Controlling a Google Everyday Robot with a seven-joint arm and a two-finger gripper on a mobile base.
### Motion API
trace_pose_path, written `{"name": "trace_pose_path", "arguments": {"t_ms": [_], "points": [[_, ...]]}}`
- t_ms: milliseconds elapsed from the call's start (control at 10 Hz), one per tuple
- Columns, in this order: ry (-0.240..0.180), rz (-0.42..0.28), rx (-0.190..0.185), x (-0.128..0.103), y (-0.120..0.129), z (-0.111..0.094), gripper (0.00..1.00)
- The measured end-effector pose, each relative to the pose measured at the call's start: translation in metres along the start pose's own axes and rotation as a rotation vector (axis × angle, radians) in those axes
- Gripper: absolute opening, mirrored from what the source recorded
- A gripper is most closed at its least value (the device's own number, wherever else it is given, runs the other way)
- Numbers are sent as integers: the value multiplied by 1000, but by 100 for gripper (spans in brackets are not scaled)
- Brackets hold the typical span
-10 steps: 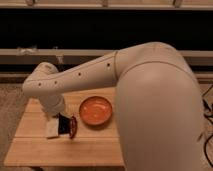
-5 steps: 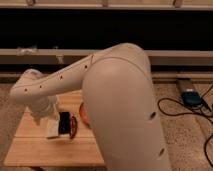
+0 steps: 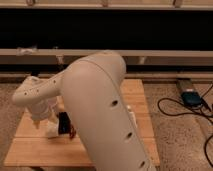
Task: Wipe the white sponge on the table
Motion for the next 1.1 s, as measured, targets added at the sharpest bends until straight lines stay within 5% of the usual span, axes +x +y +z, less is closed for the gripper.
{"name": "trace_pose_path", "arguments": {"t_ms": [300, 500, 1100], "points": [[42, -69, 15, 6, 28, 27, 65], [60, -72, 37, 4, 25, 35, 65], [26, 27, 21, -12, -7, 21, 65]]}}
